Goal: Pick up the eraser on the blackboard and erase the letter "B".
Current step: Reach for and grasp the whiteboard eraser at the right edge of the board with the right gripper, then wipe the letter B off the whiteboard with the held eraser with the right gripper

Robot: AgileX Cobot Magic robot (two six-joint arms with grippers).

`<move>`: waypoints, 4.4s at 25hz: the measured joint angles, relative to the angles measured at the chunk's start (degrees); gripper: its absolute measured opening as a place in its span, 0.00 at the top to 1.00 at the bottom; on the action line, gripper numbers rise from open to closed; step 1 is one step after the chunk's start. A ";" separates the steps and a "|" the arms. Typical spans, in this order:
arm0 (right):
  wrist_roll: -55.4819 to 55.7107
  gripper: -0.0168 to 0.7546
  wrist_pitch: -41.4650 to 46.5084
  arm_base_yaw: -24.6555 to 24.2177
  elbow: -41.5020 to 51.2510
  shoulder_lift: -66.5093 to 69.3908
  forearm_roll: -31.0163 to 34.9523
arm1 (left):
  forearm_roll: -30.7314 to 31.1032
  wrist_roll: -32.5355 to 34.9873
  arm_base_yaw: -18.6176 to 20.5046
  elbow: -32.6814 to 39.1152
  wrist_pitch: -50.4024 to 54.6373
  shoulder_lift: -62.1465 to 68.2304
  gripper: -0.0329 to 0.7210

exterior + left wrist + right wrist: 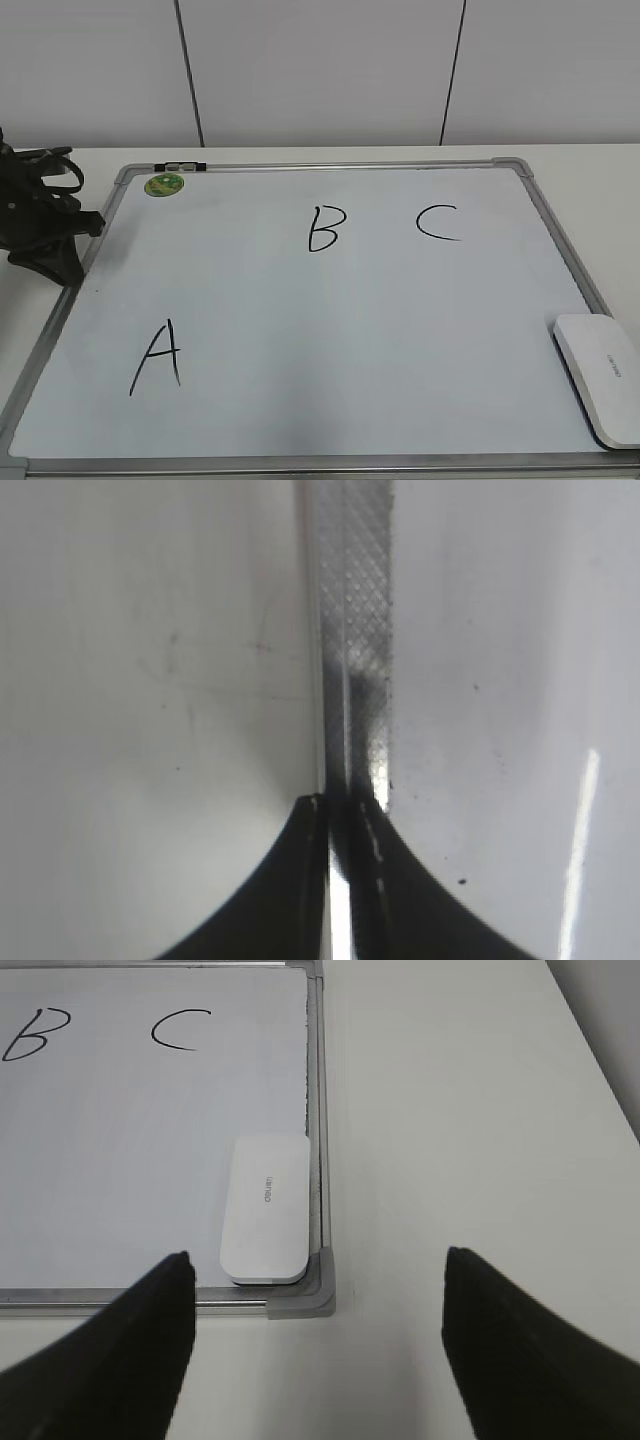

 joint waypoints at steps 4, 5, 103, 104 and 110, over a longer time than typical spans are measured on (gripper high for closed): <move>0.00 0.21 0.00 0.00 0.00 0.00 0.00 | 0.00 0.00 0.00 0.00 0.11 0.00 0.94; 0.00 0.21 0.00 0.00 0.00 0.00 0.00 | 0.00 0.00 0.00 0.00 0.11 0.00 0.94; 3.36 0.27 -23.60 8.23 -16.58 91.93 1.44 | -0.89 -0.09 0.13 -0.12 0.70 0.00 0.94; 3.24 0.27 -23.60 8.23 -16.58 90.85 1.44 | -0.89 -0.09 0.13 -0.12 0.70 0.00 0.94; 0.51 0.27 -20.45 8.23 -17.65 86.90 2.71 | -0.89 -0.09 0.13 -0.12 0.70 0.00 0.94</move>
